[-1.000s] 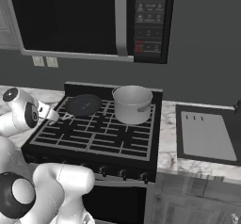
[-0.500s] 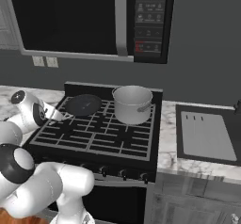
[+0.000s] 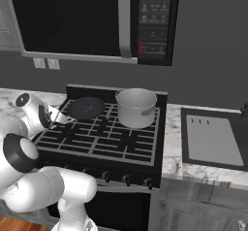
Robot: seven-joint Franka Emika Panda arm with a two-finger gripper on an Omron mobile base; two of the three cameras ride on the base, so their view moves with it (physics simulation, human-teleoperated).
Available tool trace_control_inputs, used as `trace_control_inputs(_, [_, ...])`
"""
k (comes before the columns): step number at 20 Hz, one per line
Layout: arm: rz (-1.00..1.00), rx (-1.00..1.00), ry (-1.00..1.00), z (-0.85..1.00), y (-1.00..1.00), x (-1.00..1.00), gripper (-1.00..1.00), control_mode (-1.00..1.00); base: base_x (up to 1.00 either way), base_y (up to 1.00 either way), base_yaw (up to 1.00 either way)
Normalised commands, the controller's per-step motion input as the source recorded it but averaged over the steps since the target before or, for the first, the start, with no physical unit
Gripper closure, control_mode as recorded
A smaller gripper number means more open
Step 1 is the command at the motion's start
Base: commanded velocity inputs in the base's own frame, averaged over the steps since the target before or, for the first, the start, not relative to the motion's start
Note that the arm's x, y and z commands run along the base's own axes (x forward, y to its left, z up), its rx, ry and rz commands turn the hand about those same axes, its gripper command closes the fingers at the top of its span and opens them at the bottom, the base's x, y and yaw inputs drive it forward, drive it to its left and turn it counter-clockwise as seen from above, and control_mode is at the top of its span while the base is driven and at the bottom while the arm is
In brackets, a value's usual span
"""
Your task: Move the pot and pan from the stove into the sink.
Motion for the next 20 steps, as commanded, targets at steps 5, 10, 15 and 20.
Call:
trace_control_inputs(5, [0.00,0.00,0.00,0.00,0.00,0.01,-1.00,-1.00,0.00,0.00,0.00])
trace_control_inputs(10, [0.00,0.00,0.00,-0.11,0.01,0.10,-1.00,-1.00,0.00,0.00,0.00])
trace_control_inputs(15, [0.00,0.00,0.00,-0.23,0.03,0.13,-1.00,-1.00,0.00,0.00,0.00])
trace_control_inputs(20, [0.00,0.00,0.00,-0.26,0.08,0.15,-1.00,-1.00,0.00,0.00,0.00])
